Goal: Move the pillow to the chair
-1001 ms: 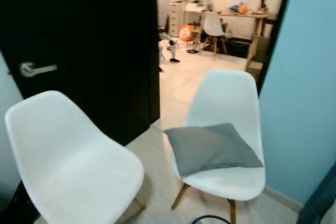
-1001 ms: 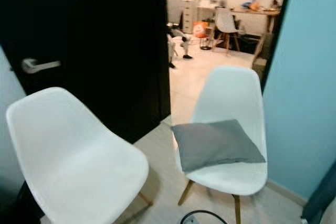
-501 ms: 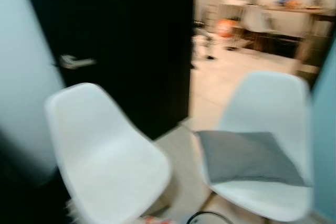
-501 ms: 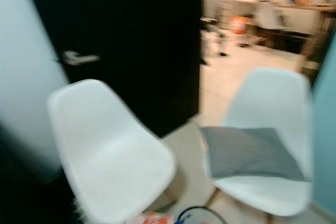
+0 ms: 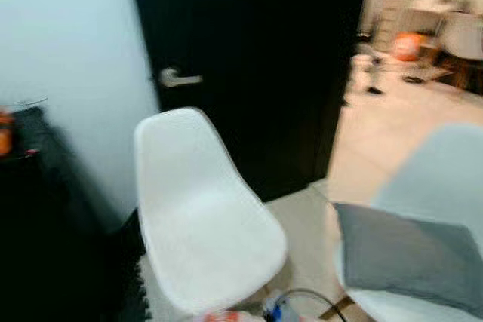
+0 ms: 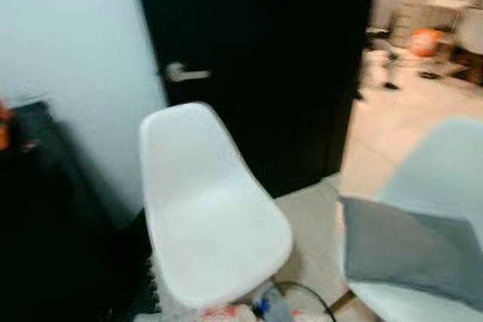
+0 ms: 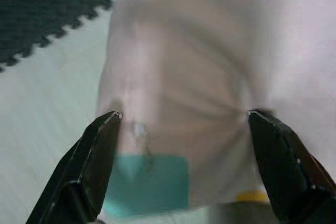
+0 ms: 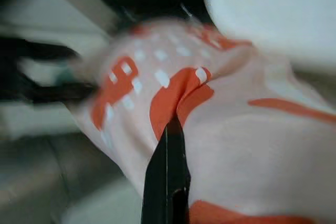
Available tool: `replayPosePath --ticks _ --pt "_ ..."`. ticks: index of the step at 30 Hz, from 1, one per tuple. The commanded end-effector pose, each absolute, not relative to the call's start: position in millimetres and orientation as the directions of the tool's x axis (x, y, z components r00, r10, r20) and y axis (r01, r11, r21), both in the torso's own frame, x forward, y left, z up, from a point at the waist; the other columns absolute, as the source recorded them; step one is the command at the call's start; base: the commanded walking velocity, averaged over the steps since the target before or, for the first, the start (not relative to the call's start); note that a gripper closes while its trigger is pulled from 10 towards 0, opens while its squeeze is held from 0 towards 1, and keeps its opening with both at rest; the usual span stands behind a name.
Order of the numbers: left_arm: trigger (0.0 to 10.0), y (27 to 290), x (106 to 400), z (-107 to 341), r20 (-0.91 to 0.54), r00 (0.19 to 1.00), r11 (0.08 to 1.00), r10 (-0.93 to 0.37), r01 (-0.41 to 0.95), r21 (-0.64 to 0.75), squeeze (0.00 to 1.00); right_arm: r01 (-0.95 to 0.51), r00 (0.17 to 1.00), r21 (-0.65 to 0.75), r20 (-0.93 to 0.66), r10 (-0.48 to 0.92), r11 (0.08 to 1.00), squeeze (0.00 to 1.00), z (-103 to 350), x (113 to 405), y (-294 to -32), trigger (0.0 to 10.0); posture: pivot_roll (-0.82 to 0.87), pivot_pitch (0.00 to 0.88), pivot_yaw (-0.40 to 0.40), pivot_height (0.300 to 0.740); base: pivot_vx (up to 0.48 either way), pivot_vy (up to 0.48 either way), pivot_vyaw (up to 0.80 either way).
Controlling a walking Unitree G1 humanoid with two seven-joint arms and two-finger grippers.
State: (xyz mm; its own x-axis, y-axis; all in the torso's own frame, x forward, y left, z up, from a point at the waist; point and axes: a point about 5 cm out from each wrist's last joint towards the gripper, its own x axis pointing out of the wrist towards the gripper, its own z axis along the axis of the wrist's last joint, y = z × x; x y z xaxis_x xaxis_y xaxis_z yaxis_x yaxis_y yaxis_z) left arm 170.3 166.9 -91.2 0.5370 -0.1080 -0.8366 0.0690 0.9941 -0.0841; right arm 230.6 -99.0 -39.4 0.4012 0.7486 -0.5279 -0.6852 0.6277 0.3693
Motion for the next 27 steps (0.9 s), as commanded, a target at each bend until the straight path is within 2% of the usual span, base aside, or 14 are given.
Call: replayPosePath --ticks 1,2,3,4,5,7,8,10,12,27 --pt "10.0 165 157 -97 -0.861 0.495 0.993 -0.116 0.067 -0.095 0.0 -0.734 0.439 0.341 -0.423 0.793 0.588 0.0 -21 249 -93 10.0 -0.08 0.023 0.017 0.73 0.0 0.0 0.76" --pt "10.0 166 157 -97 -0.861 0.495 0.993 -0.119 0.067 -0.098 0.0 -0.754 0.459 0.335 -0.347 0.818 0.566 0.0 -7 261 -88 10.0 -0.09 0.021 0.018 0.73 0.0 0.0 0.76" --pt "10.0 166 157 -97 -0.861 0.495 0.993 -0.119 0.067 -0.098 0.0 -0.754 0.459 0.335 -0.347 0.818 0.566 0.0 -7 261 -88 10.0 -0.09 0.021 0.018 0.73 0.0 0.0 0.76" --pt "10.0 166 157 -97 -0.861 0.493 0.992 -0.123 0.071 -0.101 0.0 -0.773 0.483 0.324 -0.257 0.837 0.546 0.0 11 275 -83 10.0 -0.08 0.019 0.017 0.73 0.0 0.0 0.74" --pt "10.0 166 157 -97 -0.861 0.493 0.992 -0.123 0.071 -0.101 0.0 -0.773 0.483 0.324 -0.257 0.837 0.546 0.0 11 275 -83 10.0 -0.08 0.019 0.017 0.73 0.0 0.0 0.74" --pt "10.0 166 157 -97 -0.86 0.493 0.991 -0.131 0.076 -0.108 0.0 -0.787 0.519 0.335 -0.092 0.849 0.518 0.0 41 296 -74 10.0 -0.08 0.017 0.015 0.73 0.0 0.0 0.37" --pt "10.0 166 157 -97 -0.86 0.493 0.991 -0.132 0.079 -0.107 0.0 -0.781 0.553 0.328 -0.032 0.833 0.531 0.0 56 307 -72 10.0 -0.08 0.016 0.014 0.73 0.255 0.0 0.0" --pt "10.0 166 157 -97 -0.86 0.493 0.991 -0.132 0.079 -0.107 0.0 -0.781 0.553 0.328 -0.032 0.833 0.531 0.0 56 307 -72 10.0 -0.08 0.016 0.014 0.73 0.255 0.0 0.0" --pt "10.0 166 157 -97 -0.858 0.495 0.991 -0.136 0.071 -0.116 0.0 -0.761 0.61 0.324 0.066 0.79 0.561 0.0 81 324 -70 10.0 -0.08 0.014 0.011 0.73 0.407 0.0 0.0" --pt "10.0 167 156 -97 -0.858 0.494 0.99 -0.14 0.073 -0.12 0.0 -0.751 0.65 0.269 0.144 0.746 0.603 0.0 105 336 -66 10.0 -0.07 0.021 0.017 0.73 0.48 0.0 0.0"
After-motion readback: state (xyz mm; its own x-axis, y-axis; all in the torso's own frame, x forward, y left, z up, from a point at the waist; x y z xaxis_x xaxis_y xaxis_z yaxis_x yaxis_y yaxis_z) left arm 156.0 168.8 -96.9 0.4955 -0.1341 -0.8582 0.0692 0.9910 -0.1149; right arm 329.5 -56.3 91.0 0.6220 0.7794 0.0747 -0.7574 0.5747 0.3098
